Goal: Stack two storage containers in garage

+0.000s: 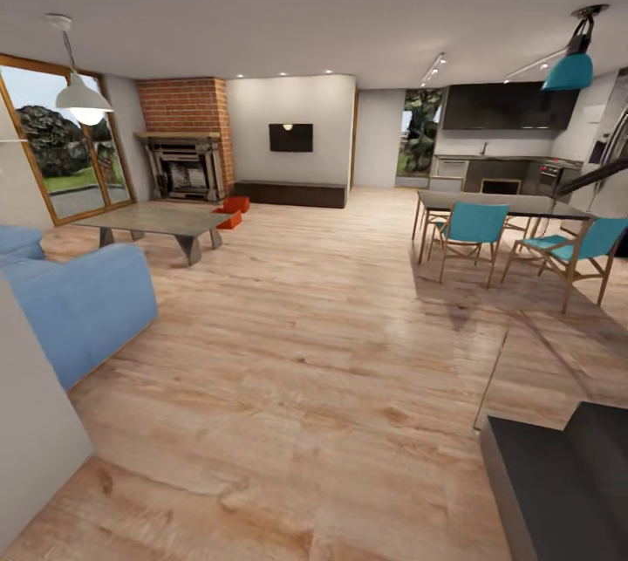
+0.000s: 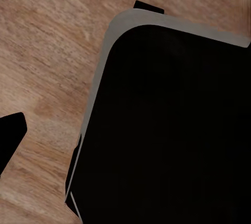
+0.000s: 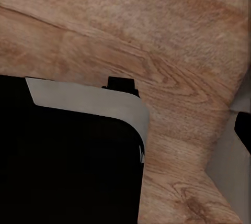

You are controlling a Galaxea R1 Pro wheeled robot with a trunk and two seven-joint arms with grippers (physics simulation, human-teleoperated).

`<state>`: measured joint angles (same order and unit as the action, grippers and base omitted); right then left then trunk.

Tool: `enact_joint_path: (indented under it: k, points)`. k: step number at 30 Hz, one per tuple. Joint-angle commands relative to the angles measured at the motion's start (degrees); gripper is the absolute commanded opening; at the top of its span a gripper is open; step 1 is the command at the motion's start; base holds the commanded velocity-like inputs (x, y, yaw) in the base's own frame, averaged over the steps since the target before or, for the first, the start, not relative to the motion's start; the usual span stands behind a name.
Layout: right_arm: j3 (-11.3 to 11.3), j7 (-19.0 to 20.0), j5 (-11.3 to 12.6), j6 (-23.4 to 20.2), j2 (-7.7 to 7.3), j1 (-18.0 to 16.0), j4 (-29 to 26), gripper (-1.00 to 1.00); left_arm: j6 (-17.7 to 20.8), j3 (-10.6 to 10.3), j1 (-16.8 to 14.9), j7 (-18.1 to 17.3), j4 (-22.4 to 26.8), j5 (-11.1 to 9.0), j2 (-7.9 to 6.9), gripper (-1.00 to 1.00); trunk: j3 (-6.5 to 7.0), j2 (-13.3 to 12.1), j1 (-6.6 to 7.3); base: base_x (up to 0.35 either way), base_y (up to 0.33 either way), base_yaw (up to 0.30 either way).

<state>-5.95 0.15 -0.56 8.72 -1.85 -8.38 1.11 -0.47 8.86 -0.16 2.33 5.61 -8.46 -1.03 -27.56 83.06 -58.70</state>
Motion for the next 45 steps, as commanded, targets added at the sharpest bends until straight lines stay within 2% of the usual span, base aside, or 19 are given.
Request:
enact_joint_path:
  k: [1,45]
  points:
    - [-0.4,0.0,-0.1,0.2,-0.04,-0.1,0.1,1.0,0.0,-0.1,0.0,0.1,0.0,-0.6,-0.01,1.0,-0.06,0.0,-0.03,0.322,0.0,-0.02]
    - [-0.4,0.1,-0.3,0.2,-0.26,-0.1,0.1,1.0,0.2,-0.1,0.0,0.0,0.1,-0.5,-0.11,1.0,-0.06,0.0,-0.03,0.322,0.0,-0.001]
